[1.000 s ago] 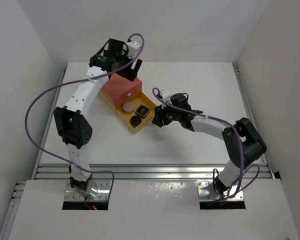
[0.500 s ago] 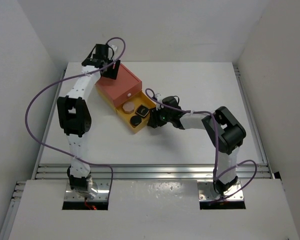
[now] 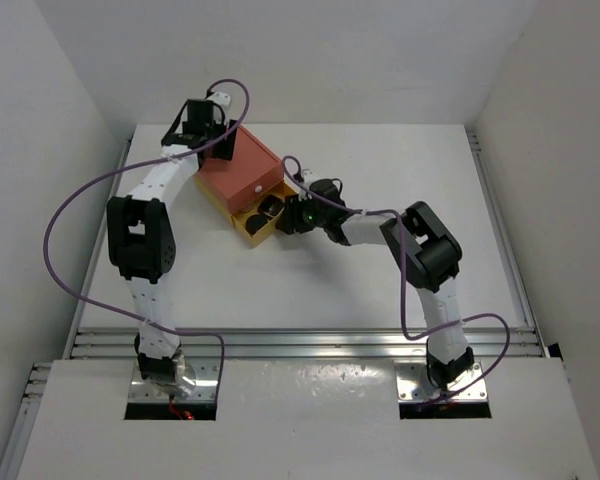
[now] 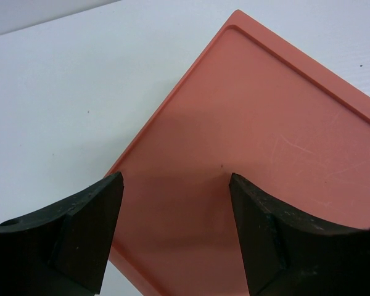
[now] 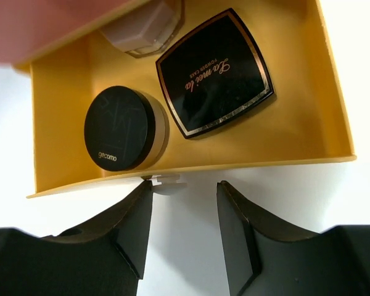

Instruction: Organize the makeup

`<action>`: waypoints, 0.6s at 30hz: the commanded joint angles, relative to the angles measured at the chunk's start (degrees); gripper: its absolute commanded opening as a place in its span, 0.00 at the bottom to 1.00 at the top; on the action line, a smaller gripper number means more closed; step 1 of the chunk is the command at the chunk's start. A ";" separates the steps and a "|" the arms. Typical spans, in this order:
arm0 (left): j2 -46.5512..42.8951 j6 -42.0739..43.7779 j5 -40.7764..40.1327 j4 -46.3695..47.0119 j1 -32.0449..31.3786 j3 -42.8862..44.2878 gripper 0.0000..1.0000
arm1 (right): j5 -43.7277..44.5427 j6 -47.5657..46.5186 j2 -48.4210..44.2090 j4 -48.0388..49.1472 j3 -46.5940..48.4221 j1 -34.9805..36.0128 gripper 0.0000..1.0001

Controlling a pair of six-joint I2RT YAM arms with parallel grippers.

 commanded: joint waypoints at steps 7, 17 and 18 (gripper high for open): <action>3.84 1.24 4.94 -9.79 -0.29 -4.54 0.74 | 4.35 7.32 11.83 6.77 13.97 0.36 0.46; 3.84 1.77 4.94 -9.79 -0.29 -4.54 0.74 | 11.03 5.66 15.09 4.83 19.68 2.29 0.47; 3.84 1.77 4.94 -9.79 -0.29 -4.54 0.74 | 11.38 5.57 15.53 4.92 19.86 2.21 0.47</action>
